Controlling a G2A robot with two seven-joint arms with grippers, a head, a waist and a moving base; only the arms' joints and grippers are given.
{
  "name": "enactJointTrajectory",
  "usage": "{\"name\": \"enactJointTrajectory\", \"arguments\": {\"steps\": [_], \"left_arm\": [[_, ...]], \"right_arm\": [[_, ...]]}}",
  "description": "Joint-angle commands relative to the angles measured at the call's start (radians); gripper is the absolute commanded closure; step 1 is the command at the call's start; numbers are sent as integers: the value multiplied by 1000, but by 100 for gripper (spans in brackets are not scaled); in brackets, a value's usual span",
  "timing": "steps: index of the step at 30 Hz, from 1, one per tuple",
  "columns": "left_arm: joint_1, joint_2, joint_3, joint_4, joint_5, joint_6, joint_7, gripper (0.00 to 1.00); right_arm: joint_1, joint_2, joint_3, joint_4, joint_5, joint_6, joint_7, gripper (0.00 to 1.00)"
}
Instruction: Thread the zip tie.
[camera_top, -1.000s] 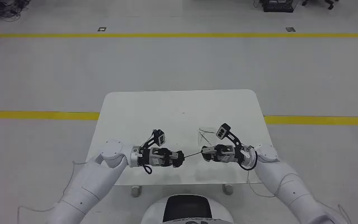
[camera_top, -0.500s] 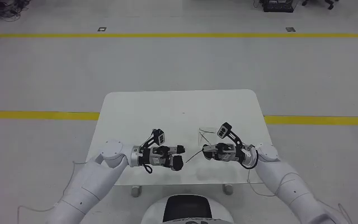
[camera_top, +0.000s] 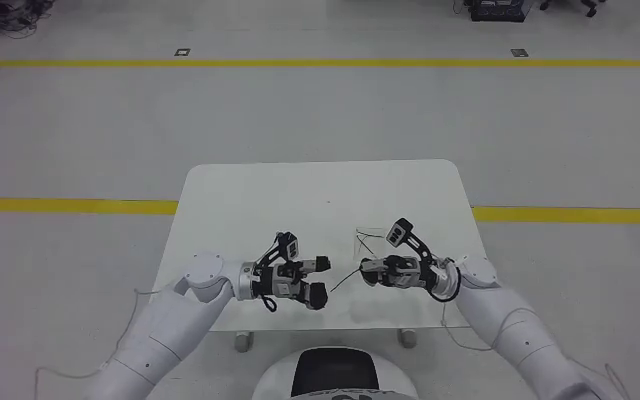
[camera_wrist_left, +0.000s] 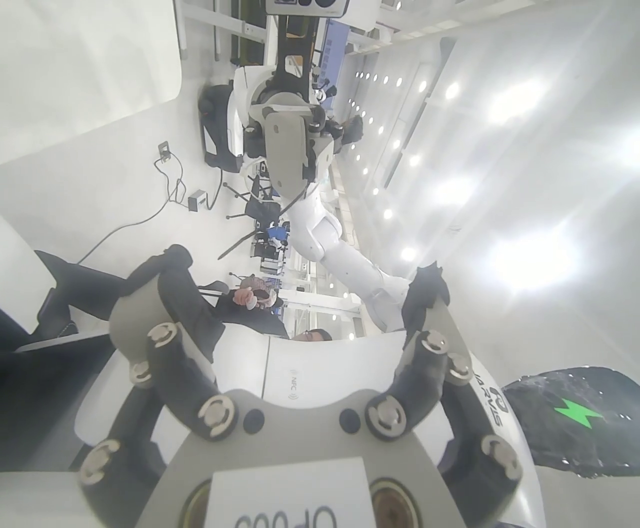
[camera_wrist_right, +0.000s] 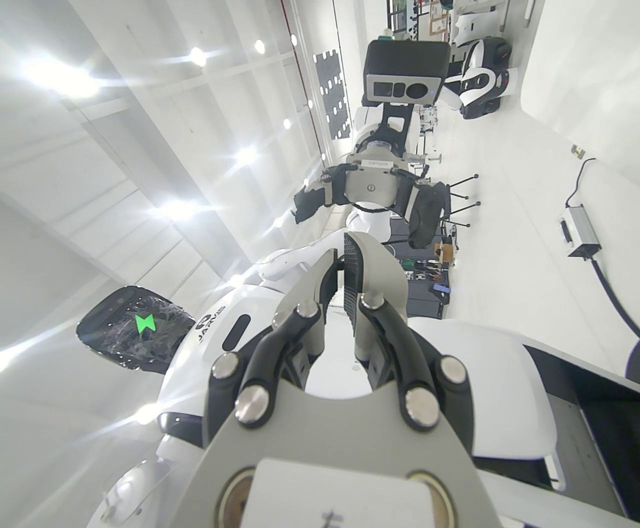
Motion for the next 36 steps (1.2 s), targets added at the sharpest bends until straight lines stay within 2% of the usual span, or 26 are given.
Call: {"name": "enactJointTrajectory", "arguments": {"steps": [1,7,9,15,21,30,32,36], "left_arm": [[-5,-6,23,-5,-17,1,19,0],[-45,-32,105,10,-31,1,96,0],[-54,-38,115,16,-24,-39,126,0],[-54,-38,114,16,-23,-40,133,0],[-38,-41,114,-7,3,-67,275,0],[-38,-41,114,-7,3,-67,275,0],[-36,-43,122,-14,12,-64,297,0],[-38,-45,132,-16,18,-60,312,0]], "right_arm": [[-12,-1,9,-10,26,-14,1,100],[-19,-11,13,2,73,-31,23,100],[-18,-12,13,4,73,-38,19,100],[-20,-13,14,-2,71,-37,5,100],[-46,-17,29,-30,96,-43,-22,100],[-47,-18,35,-24,101,-47,-38,100],[-56,-20,39,-44,97,-49,-82,100],[-66,-23,45,-60,93,-46,-102,100]]}}
